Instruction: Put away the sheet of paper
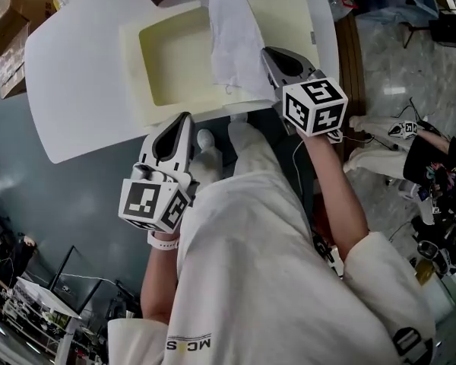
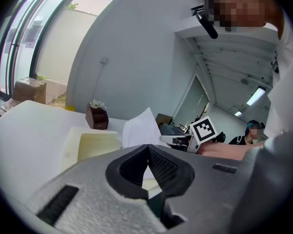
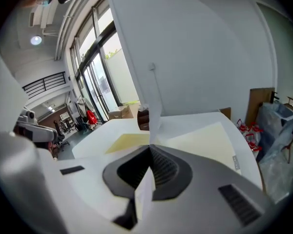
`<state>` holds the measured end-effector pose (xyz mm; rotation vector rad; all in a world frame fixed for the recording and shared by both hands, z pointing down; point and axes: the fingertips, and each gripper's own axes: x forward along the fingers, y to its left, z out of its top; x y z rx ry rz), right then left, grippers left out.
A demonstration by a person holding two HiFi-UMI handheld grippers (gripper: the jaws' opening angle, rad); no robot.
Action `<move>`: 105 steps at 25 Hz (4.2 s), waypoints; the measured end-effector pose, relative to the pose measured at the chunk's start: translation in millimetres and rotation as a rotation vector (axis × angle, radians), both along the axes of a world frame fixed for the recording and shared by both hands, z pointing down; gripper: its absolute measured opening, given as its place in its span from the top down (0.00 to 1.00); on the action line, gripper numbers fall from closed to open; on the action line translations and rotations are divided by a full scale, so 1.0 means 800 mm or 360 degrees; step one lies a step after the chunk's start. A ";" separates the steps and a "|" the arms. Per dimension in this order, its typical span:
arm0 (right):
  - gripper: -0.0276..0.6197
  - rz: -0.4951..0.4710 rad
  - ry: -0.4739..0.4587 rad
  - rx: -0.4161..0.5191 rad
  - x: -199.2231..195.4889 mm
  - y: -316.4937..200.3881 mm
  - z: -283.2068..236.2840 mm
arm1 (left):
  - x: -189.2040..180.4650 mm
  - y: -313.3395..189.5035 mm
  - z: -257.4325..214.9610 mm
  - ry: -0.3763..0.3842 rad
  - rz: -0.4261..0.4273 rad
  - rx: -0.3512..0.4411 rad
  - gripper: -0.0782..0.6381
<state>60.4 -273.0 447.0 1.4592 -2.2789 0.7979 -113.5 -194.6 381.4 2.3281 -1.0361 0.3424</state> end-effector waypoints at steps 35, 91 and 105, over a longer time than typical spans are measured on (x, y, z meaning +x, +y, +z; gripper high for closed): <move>0.88 -0.0320 0.0047 -0.0469 -0.142 -0.049 0.192 | -0.016 -0.006 0.084 -0.0034 -0.0084 -0.0177 0.86; 0.92 0.0174 0.0221 0.0397 -0.029 0.211 -0.134 | -0.029 0.075 -0.075 0.0026 0.0143 0.0303 0.86; 0.92 0.0169 0.0240 0.0441 -0.053 0.210 -0.146 | -0.042 0.085 -0.076 0.0049 0.0155 0.0296 0.86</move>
